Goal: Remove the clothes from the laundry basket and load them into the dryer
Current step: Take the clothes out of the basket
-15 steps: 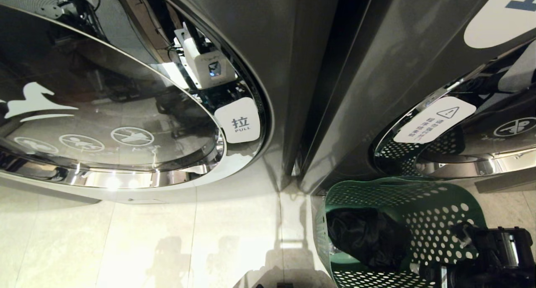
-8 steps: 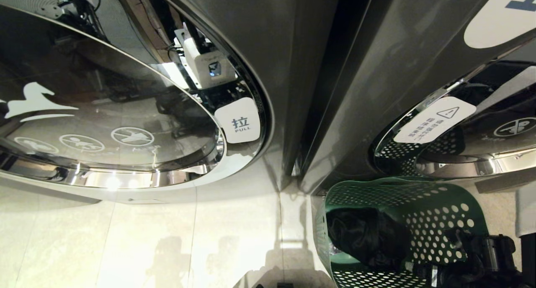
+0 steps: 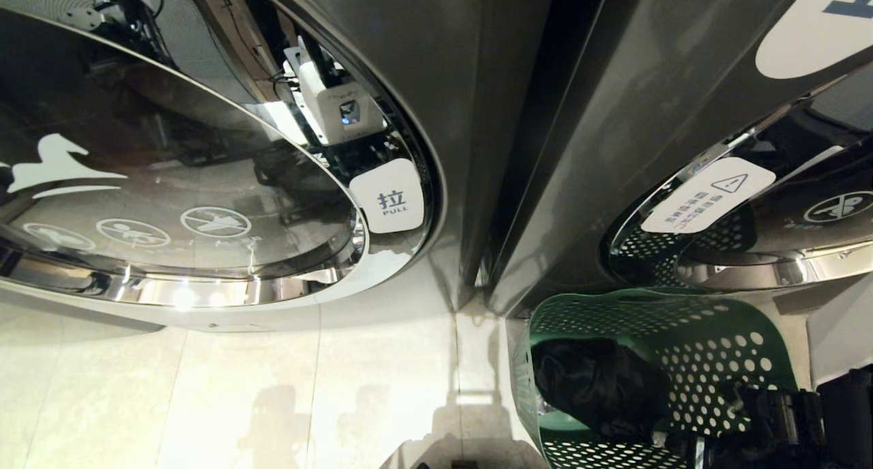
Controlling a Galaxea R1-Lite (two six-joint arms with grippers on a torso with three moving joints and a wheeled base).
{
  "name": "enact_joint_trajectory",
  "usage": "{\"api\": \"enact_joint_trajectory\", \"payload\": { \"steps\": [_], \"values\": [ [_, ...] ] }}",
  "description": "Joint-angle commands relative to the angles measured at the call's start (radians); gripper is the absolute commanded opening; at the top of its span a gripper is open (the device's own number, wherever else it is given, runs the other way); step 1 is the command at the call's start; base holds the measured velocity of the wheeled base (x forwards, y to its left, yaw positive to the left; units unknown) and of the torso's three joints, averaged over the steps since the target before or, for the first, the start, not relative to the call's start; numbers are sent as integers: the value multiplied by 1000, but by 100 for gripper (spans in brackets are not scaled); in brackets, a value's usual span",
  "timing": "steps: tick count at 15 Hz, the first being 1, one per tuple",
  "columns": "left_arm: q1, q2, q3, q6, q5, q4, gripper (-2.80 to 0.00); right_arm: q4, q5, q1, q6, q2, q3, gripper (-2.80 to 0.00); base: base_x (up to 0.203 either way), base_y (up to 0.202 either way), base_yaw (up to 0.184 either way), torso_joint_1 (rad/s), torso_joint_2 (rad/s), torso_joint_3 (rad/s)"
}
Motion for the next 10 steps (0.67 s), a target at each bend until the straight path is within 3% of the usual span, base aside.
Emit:
{"api": "enact_joint_trajectory", "payload": {
  "steps": [1,4,6,10],
  "values": [
    [0,0,0,0,0,-1,-280,92,2,-9,9,-14,-71,0,0,0,0,0,0,0],
    [0,0,0,0,1,-1,-280,450,16,-23,47,-78,-223,0,0,0,0,0,0,0],
    [0,0,0,0,1,-1,-280,517,63,-25,58,-69,-299,0,0,0,0,0,0,0],
    [0,0,0,0,1,-1,-280,554,70,-29,58,-13,-416,0,0,0,0,0,0,0]
  ]
}}
